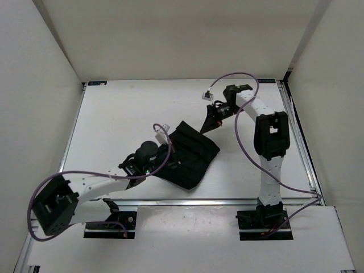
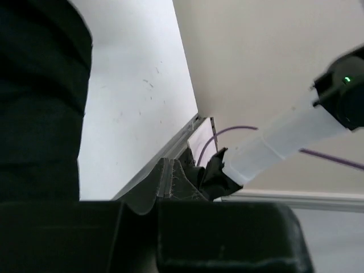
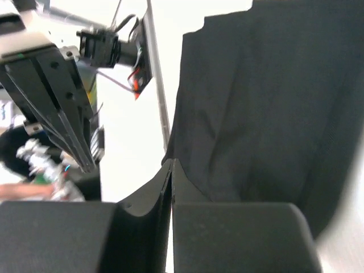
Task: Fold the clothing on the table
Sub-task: Fold the skirt
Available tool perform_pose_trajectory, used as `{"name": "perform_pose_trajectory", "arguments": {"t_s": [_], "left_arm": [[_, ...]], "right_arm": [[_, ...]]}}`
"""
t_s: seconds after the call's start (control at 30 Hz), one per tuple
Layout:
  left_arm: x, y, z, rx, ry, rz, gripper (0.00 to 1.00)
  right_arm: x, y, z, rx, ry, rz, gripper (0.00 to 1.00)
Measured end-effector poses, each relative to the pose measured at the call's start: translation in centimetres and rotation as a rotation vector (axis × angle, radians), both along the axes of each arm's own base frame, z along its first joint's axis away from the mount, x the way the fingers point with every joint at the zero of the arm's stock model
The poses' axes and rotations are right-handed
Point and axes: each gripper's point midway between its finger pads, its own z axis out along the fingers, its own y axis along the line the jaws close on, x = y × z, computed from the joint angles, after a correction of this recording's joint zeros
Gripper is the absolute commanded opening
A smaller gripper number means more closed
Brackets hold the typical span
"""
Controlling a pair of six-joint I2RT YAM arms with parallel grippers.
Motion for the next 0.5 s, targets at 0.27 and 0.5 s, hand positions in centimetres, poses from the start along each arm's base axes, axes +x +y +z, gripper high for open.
{"name": "perform_pose_trajectory", "arguments": {"t_s": [0.27,0.5], "left_arm": [[-1.6,9.0,-10.7,0.119,0.233,0.242,0.0],[0.8,13.3,-11.7,0.128,0.247,0.424,0.0]], "right_arm": [[-4.5,4.0,-8.6,-0.083,0.313,0.132,0.0],[-4.7,3.5,-10.7,-0.14,0.463,0.077,0.0]]}}
